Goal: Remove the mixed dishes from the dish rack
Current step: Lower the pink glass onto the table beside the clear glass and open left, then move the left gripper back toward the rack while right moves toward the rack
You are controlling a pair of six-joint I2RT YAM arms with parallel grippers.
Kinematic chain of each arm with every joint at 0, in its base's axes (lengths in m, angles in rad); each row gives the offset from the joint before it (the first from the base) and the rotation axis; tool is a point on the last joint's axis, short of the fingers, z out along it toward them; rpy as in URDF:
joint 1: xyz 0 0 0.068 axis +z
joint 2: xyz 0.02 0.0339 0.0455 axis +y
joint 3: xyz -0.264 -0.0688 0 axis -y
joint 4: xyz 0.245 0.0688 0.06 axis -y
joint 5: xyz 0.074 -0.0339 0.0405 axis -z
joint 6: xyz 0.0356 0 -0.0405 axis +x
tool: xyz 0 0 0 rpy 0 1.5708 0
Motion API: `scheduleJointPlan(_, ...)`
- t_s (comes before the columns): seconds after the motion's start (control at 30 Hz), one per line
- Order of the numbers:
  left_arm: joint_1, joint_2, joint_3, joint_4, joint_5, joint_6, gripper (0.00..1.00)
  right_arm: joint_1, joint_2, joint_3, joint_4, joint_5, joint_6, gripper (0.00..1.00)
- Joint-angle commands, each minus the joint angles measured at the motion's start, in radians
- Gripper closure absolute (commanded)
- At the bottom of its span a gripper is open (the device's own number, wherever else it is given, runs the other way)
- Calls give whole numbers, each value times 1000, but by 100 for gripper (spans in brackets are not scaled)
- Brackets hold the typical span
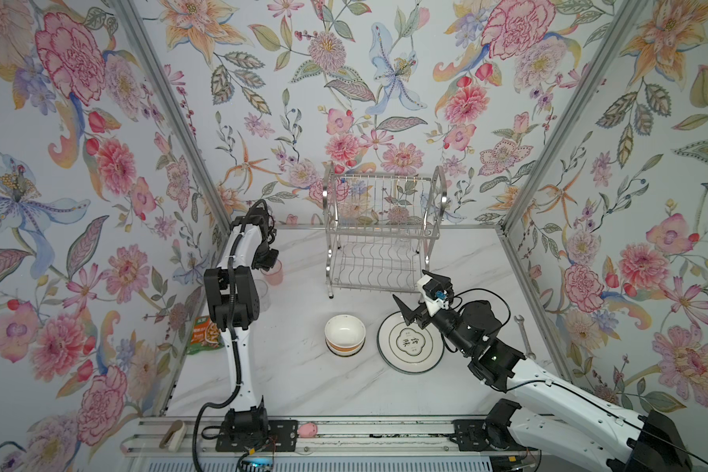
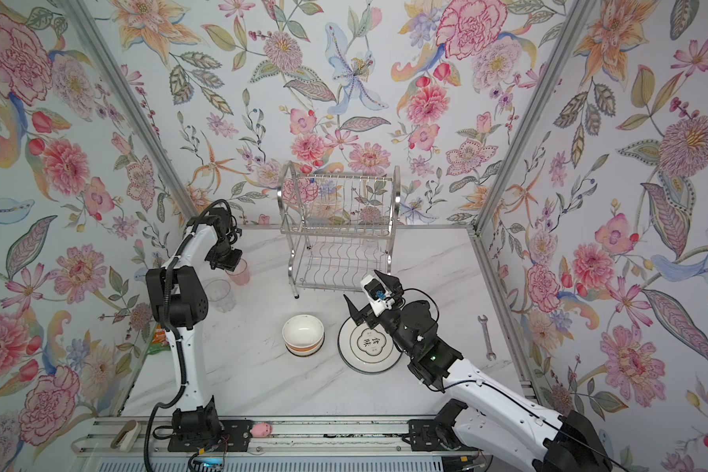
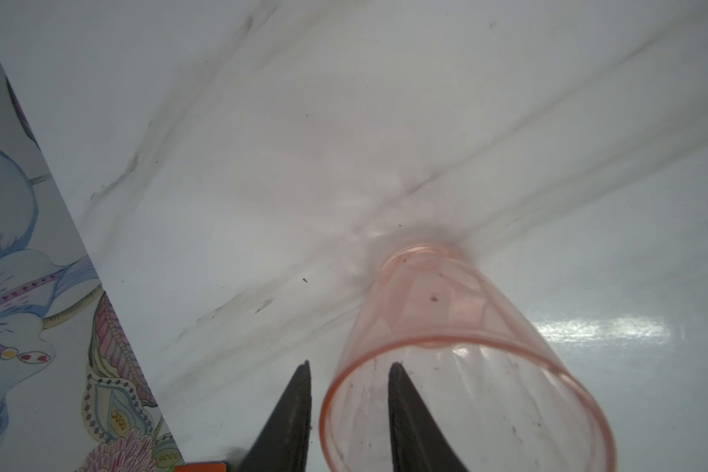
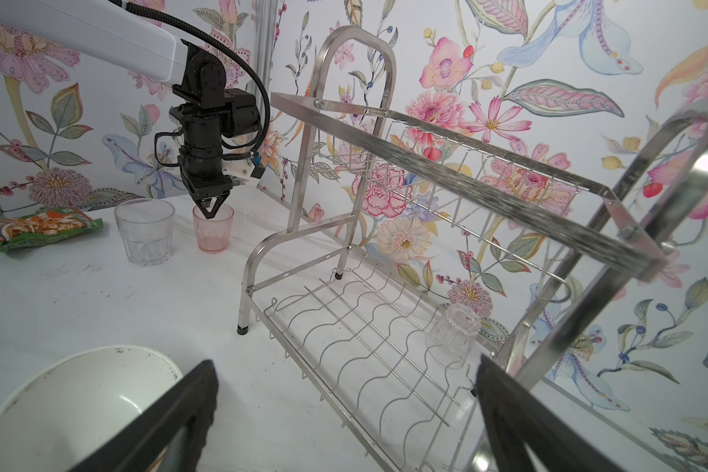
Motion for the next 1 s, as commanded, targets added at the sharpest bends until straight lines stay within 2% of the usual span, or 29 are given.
scheduleJointPlan(0.0, 10, 10, 44, -21, 4, -12, 55, 7, -18, 16, -5, 27, 12, 1)
scheduleJointPlan(0.33, 7, -86, 93, 25, 15, -60, 29, 9, -33, 10, 1, 79, 29, 1)
scheduleJointPlan(0.5, -24, -251, 24, 105, 11, -92, 14, 7, -76, -7, 27, 217, 80, 1)
scheduleJointPlan(0.6, -42, -352, -38, 158, 28, -115, 13, 1, -111, -34, 46, 252, 109, 1)
scheduleJointPlan(0.73, -106, -529, -244, 307, 67, -103, 11, -16, -145, -56, 29, 268, 158, 1)
scheduleJointPlan(0.97, -223, -843, -715, 598, 191, -59, 11, -64, -171, -84, 0, 275, 237, 1)
